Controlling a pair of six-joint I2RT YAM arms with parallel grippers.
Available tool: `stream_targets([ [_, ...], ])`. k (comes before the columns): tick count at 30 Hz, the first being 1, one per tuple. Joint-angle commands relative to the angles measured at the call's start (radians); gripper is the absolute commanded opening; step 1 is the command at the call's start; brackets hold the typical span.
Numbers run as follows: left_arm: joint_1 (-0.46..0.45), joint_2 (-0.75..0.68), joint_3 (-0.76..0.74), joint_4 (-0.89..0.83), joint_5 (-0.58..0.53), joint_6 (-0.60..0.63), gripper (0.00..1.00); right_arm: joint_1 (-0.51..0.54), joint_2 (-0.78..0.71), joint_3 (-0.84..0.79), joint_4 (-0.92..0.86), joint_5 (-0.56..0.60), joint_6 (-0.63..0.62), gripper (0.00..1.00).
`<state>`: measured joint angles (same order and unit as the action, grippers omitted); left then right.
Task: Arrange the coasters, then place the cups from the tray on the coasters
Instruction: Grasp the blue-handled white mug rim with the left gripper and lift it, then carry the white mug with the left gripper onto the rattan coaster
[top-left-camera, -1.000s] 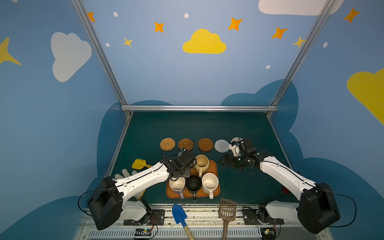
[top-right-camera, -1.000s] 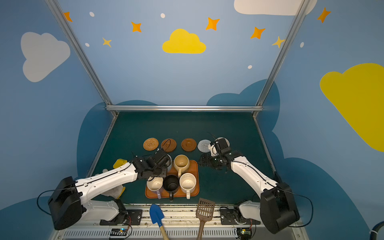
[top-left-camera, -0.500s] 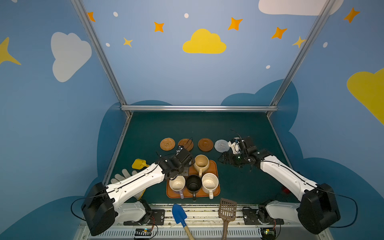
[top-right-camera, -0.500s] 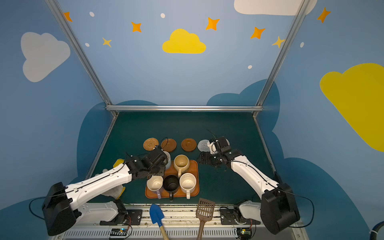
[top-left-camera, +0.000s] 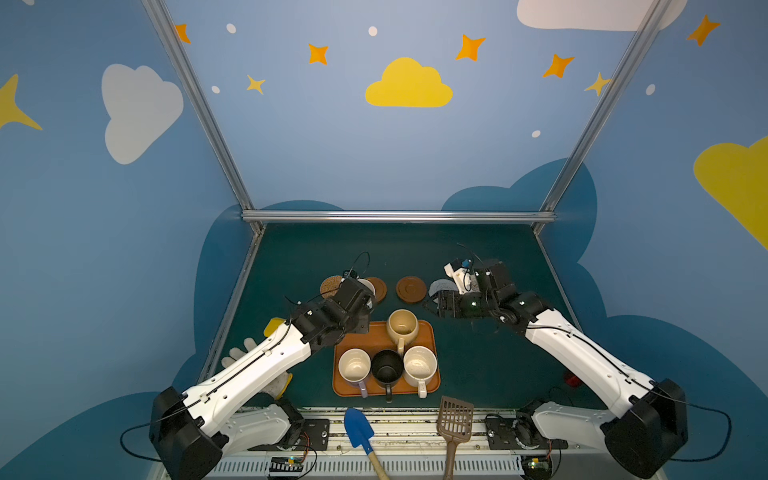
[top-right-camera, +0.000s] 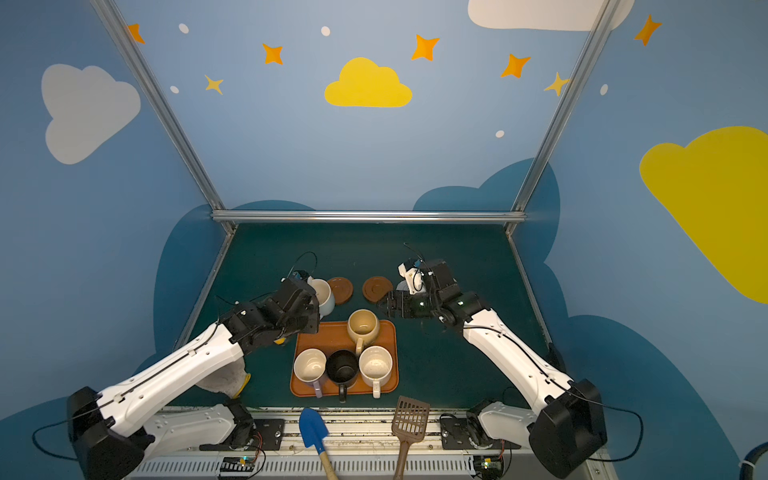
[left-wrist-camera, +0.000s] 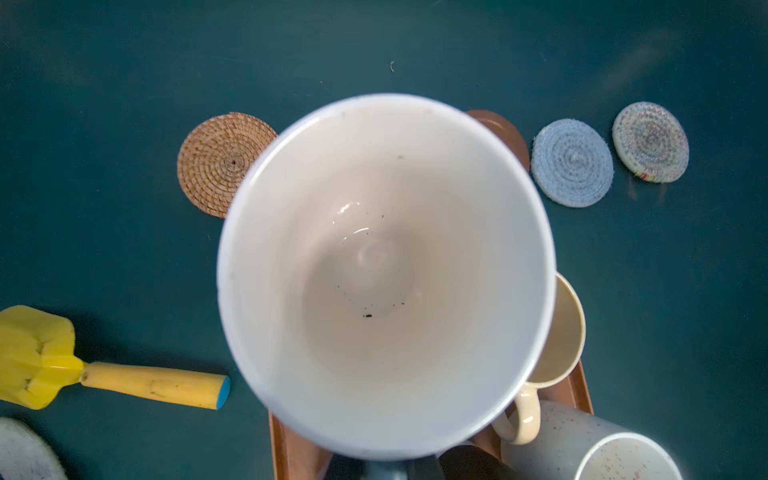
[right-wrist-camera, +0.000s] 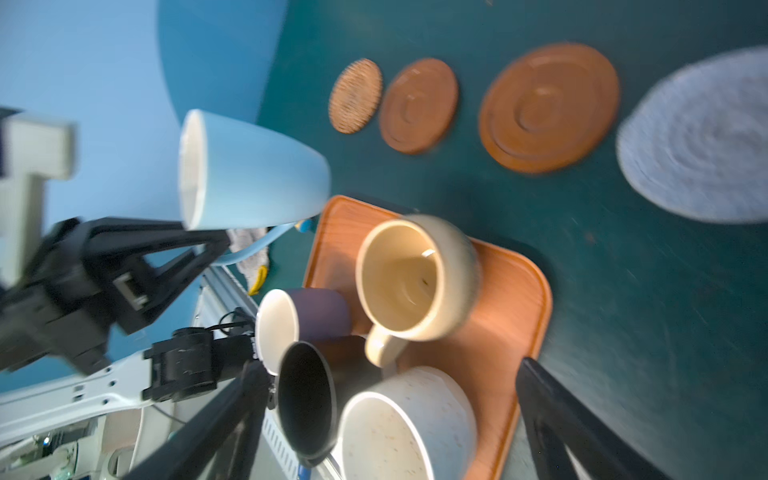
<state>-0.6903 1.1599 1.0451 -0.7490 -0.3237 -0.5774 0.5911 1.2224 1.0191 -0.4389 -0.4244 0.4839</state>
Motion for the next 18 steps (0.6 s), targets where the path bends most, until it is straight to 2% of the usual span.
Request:
stream_targets([
  [1, 0.074, -0.009, 0.047, 0.021, 0.031, 0.084, 0.04, 0.029, 0.013, 0.047, 0.009, -0.002, -0.005, 0.93],
  [10, 0.294, 0.067, 0.089, 0.061, 0.141, 0.201, 0.04, 0.112, 0.154, 0.185, 0.047, 0.040, 0.050, 0.93],
  [18, 0.425, 0.206, 0.102, 0.164, 0.207, 0.247, 0.04, 0.160, 0.297, 0.320, 0.017, 0.058, 0.057, 0.93],
])
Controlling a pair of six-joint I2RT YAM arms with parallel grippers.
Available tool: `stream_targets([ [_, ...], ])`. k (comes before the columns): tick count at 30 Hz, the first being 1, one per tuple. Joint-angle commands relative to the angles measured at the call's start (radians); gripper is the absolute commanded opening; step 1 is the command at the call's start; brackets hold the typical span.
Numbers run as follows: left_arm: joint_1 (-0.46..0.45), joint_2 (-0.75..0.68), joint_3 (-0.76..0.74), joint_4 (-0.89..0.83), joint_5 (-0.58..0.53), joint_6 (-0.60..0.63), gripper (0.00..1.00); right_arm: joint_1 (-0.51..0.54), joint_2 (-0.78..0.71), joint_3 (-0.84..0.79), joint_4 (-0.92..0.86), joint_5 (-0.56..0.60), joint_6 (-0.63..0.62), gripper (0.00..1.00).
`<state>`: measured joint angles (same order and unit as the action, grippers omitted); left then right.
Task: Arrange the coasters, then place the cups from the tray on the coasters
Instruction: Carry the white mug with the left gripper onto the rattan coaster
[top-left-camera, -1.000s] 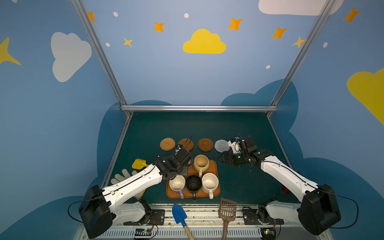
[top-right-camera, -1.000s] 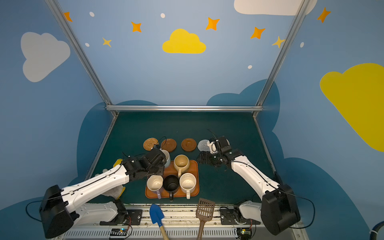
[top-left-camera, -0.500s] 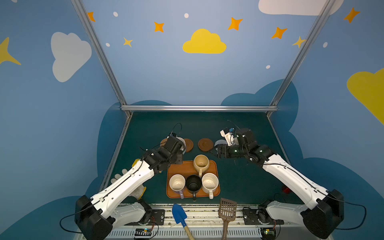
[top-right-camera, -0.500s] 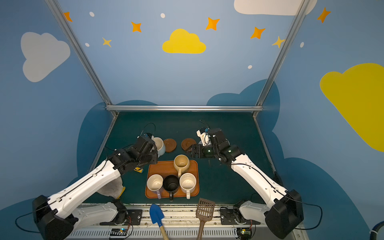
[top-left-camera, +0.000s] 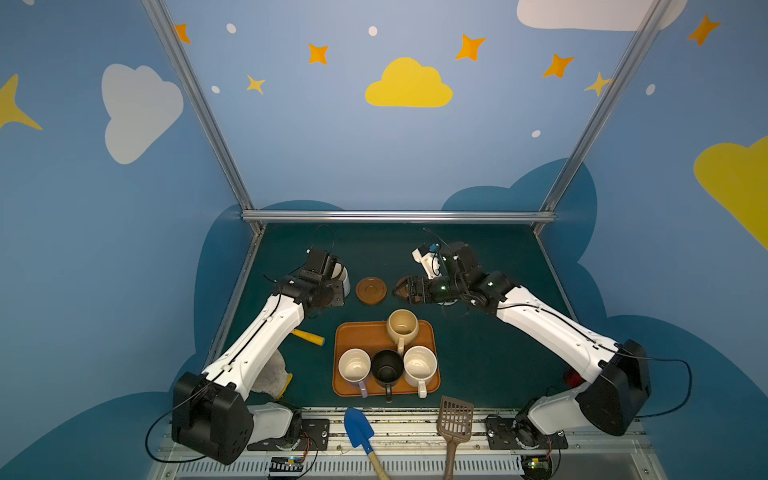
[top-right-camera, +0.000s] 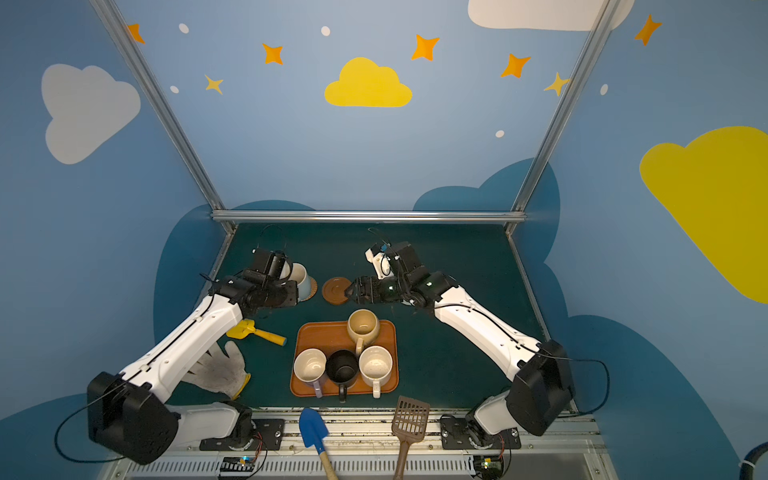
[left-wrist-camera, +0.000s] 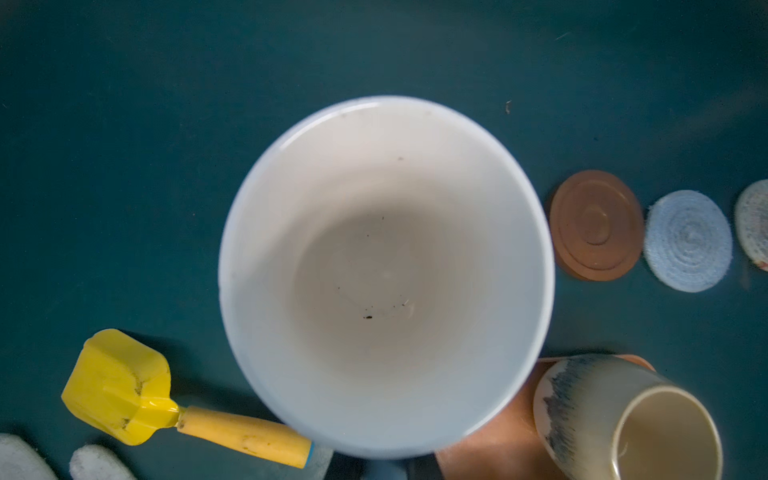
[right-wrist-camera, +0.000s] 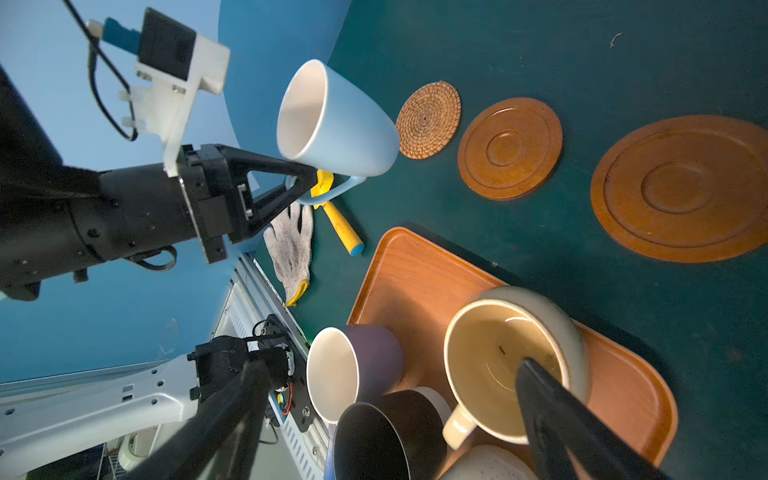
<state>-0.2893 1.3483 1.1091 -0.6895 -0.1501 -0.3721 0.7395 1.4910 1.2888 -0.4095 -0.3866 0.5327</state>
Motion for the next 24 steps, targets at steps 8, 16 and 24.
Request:
stream_targets([
  [8, 0.076, 0.165, 0.085, 0.155, 0.009, 0.079, 0.04, 0.048, 0.148, 0.148, -0.011, -0.007, 0.035, 0.93],
  [16, 0.088, 0.289, 0.156, 0.144, 0.010, 0.094, 0.04, 0.053, 0.176, 0.138, -0.009, -0.006, 0.028, 0.93],
  [24, 0.099, 0.306, 0.158, 0.152, 0.007, 0.153, 0.04, 0.049, 0.183, 0.134, -0.012, -0.001, 0.030, 0.93],
])
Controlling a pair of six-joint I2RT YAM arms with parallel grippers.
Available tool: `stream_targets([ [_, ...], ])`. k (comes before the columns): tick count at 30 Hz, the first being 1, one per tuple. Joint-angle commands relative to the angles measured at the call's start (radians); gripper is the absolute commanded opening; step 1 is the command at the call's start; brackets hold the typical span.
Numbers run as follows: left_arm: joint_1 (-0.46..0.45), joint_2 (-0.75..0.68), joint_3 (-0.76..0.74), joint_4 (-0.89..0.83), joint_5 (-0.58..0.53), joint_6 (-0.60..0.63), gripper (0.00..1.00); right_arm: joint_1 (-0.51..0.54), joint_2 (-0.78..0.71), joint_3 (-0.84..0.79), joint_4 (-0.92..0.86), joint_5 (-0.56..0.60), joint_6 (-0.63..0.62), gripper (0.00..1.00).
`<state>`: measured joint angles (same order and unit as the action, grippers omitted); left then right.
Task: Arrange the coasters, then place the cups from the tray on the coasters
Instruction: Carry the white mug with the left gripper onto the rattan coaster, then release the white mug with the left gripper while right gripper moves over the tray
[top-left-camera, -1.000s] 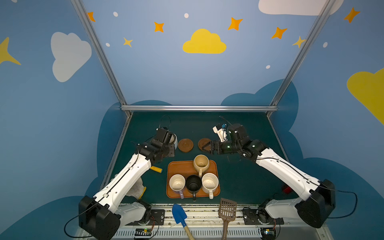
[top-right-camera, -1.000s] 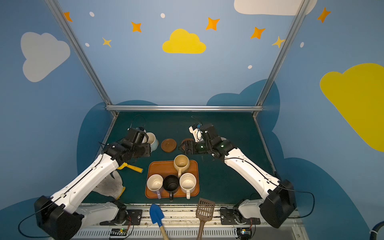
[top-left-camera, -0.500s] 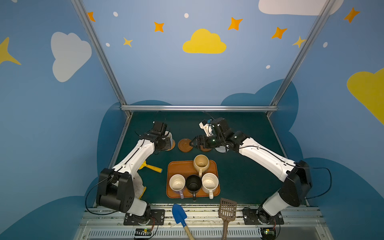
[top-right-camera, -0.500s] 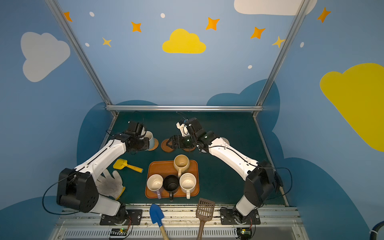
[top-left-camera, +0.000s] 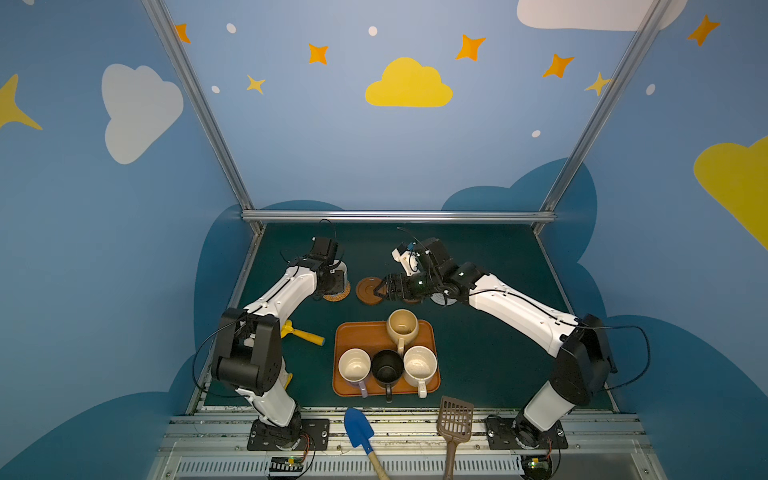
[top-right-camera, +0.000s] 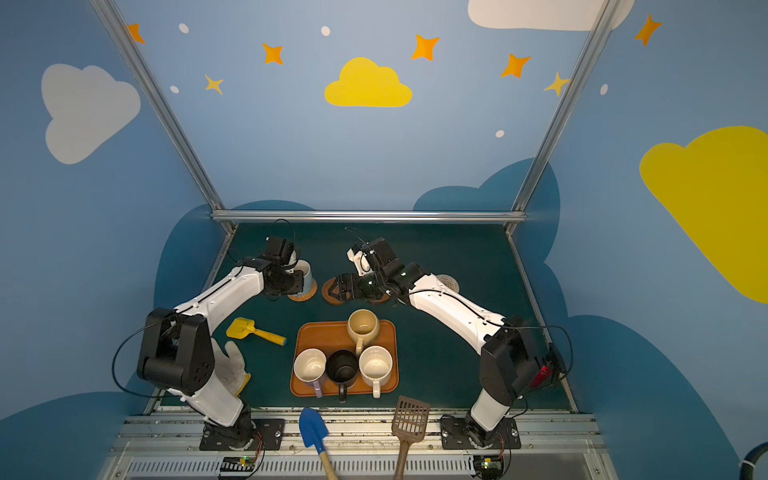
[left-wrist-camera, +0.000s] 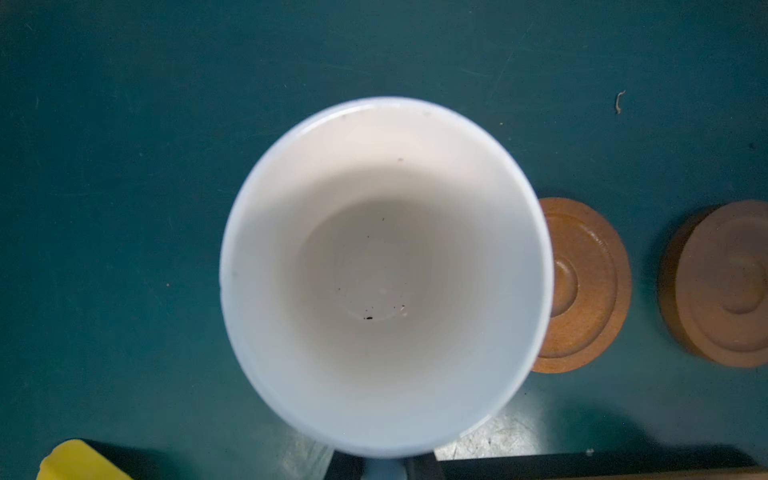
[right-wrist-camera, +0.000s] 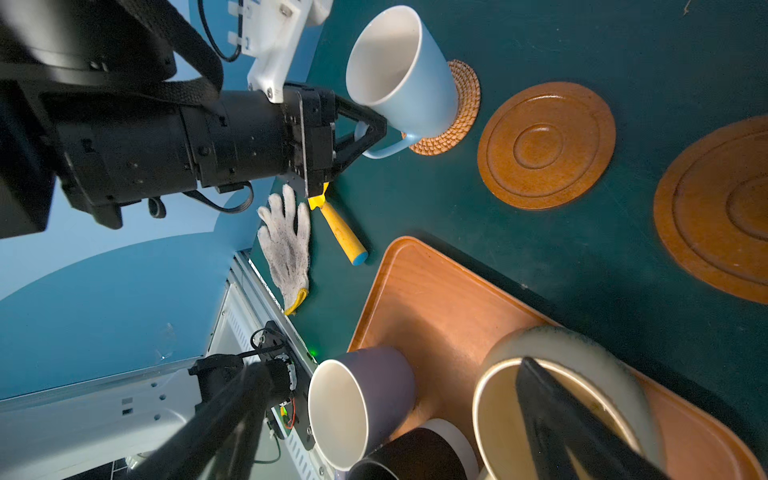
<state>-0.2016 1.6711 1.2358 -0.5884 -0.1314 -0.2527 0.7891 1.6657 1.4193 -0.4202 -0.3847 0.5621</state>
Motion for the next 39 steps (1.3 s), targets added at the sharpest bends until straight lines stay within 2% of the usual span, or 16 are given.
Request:
stream_targets([
  [1, 0.012, -0.011, 0.030, 0.055, -0.009, 0.041, 0.04, -0.001, 0.012, 0.005, -0.001, -0.007, 0.001, 0.93],
  [15, 0.013, 0.015, 0.014, 0.048, -0.025, 0.037, 0.04, -0.004, 0.011, 0.005, -0.010, -0.005, -0.005, 0.93],
  [18, 0.013, 0.019, 0.016, 0.052, -0.033, 0.040, 0.08, -0.006, 0.011, 0.010, -0.018, -0.003, -0.010, 0.93],
  [21, 0.013, 0.017, 0.012, 0.042, -0.033, 0.037, 0.19, -0.008, 0.008, 0.011, -0.025, 0.000, -0.014, 0.93],
  [27, 0.018, -0.001, -0.015, 0.064, -0.033, 0.024, 0.21, -0.011, 0.004, 0.013, -0.035, 0.007, -0.020, 0.93],
  [28, 0.019, 0.001, -0.012, 0.060, -0.033, 0.027, 0.24, -0.011, 0.003, 0.013, -0.034, 0.005, -0.021, 0.93],
  [29, 0.019, 0.003, -0.012, 0.055, -0.036, 0.027, 0.31, -0.011, 0.003, 0.013, -0.037, 0.003, -0.021, 0.93],
  [32, 0.019, -0.008, -0.016, 0.058, -0.043, 0.028, 0.36, -0.013, -0.001, 0.008, -0.038, 0.005, -0.021, 0.93],
  [35, 0.021, -0.021, -0.013, 0.046, -0.051, 0.022, 0.47, -0.012, -0.007, 0.007, -0.054, 0.019, -0.026, 0.93],
  [37, 0.021, -0.035, -0.011, 0.028, -0.069, 0.010, 0.57, -0.001, -0.013, 0.017, -0.105, 0.066, -0.041, 0.93],
  [39, 0.021, -0.060, 0.000, -0.009, -0.096, -0.007, 0.74, 0.010, -0.029, 0.016, -0.186, 0.150, -0.041, 0.93],
])
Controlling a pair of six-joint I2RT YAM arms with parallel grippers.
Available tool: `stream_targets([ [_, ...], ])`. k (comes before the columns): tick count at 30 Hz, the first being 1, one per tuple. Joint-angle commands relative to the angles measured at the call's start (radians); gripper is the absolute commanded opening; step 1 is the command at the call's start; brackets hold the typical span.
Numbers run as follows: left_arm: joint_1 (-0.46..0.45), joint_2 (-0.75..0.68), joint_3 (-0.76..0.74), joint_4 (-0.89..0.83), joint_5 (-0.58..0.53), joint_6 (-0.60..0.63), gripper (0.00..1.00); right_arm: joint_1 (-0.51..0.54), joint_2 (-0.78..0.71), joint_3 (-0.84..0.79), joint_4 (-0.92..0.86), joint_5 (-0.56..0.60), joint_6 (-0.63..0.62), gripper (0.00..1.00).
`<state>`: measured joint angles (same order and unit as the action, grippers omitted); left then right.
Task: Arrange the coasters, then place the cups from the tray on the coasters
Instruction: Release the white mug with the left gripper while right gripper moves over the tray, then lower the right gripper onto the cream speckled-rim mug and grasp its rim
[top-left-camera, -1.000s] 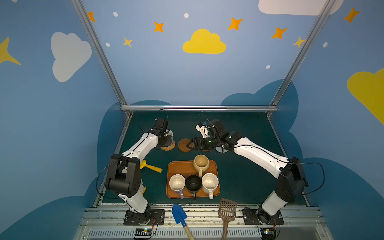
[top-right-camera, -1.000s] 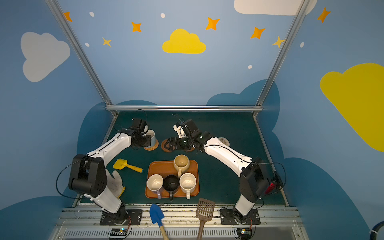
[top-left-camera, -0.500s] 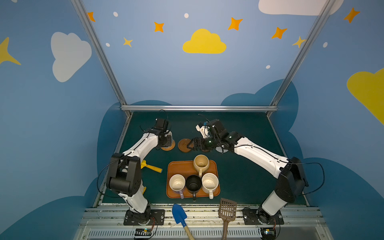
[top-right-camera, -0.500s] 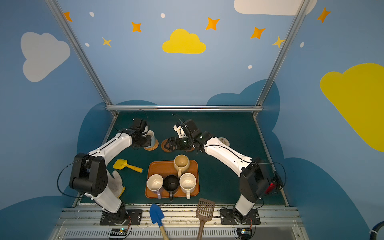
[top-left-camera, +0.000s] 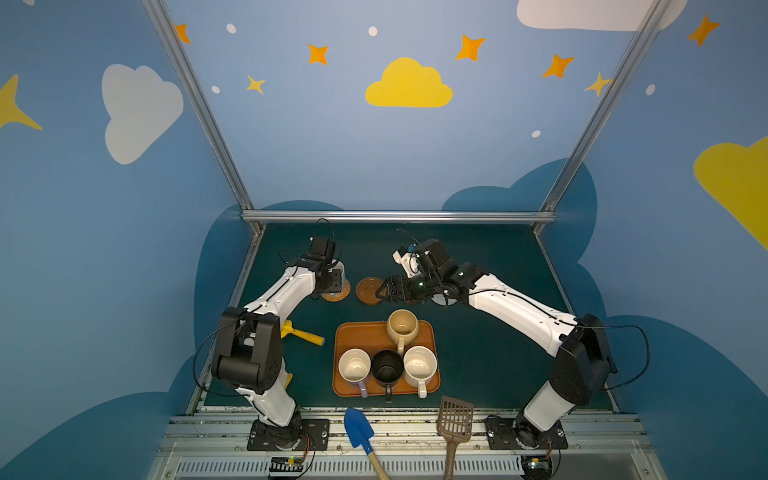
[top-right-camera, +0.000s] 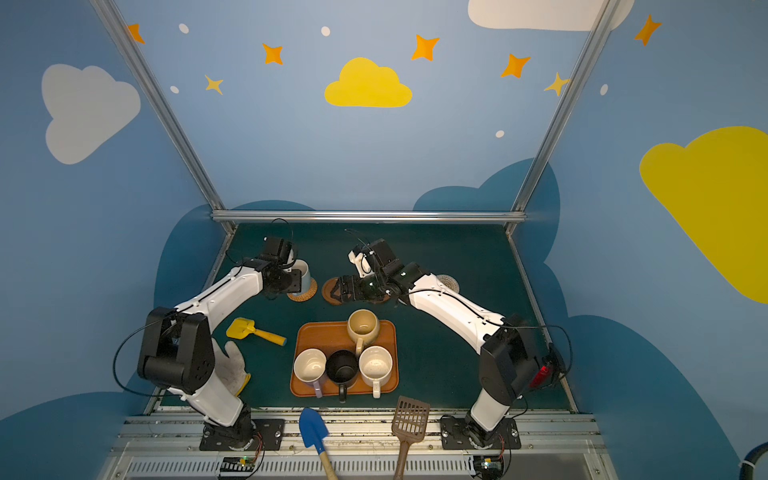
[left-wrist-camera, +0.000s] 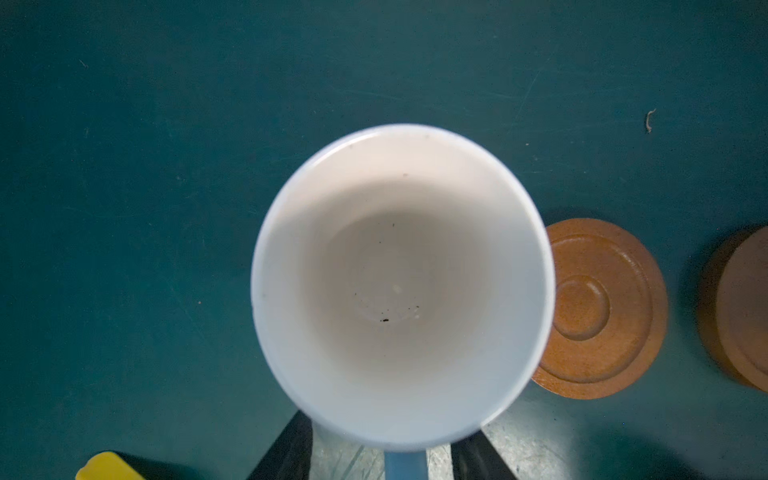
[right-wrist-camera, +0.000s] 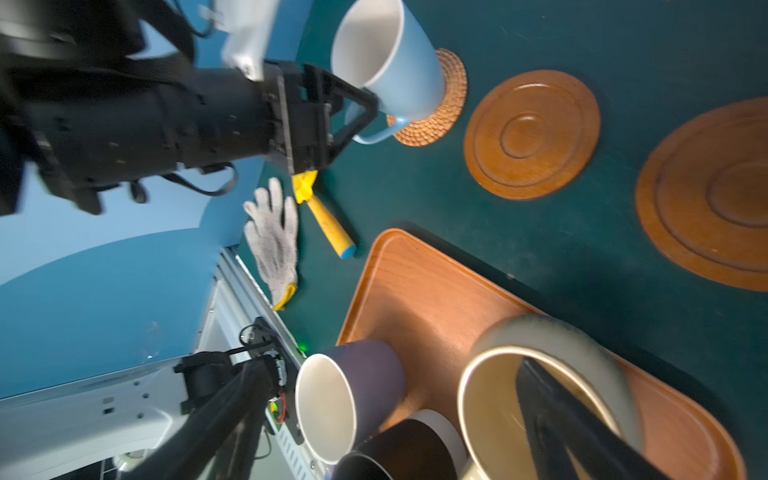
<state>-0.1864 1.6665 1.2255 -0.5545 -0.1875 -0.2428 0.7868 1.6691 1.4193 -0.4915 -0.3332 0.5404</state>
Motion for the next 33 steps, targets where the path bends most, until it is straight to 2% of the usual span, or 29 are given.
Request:
stream_targets([
  [1, 0.005, -0.074, 0.014, -0.060, -0.050, -0.023, 0.81, 0.019, -0.044, 0.019, -0.166, 0.148, -0.020, 0.93],
  [3, 0.008, -0.120, 0.021, -0.093, -0.055, -0.033, 0.95, 0.050, -0.074, 0.020, -0.291, 0.294, -0.024, 0.93],
  [5, 0.008, -0.167, 0.029, -0.123, -0.047, -0.043, 1.00, 0.061, -0.103, 0.001, -0.358, 0.350, -0.010, 0.92],
  [8, 0.006, -0.238, 0.020, -0.134, 0.001, -0.046, 1.00, 0.090, -0.136, -0.051, -0.387, 0.368, 0.024, 0.89],
  [15, 0.003, -0.373, -0.006, -0.185, 0.186, -0.064, 1.00, 0.179, -0.128, -0.129, -0.338, 0.302, 0.096, 0.87],
  [24, -0.041, -0.488, -0.069, -0.242, 0.205, -0.063, 1.00, 0.231, -0.029, -0.161, -0.266, 0.325, 0.123, 0.81],
  [28, -0.115, -0.528, -0.114, -0.239, 0.131, -0.061, 1.00, 0.225, 0.000, -0.172, -0.211, 0.356, 0.131, 0.79],
  [33, -0.169, -0.561, -0.157, -0.231, 0.105, -0.074, 1.00, 0.216, 0.054, -0.131, -0.203, 0.385, 0.127, 0.71],
])
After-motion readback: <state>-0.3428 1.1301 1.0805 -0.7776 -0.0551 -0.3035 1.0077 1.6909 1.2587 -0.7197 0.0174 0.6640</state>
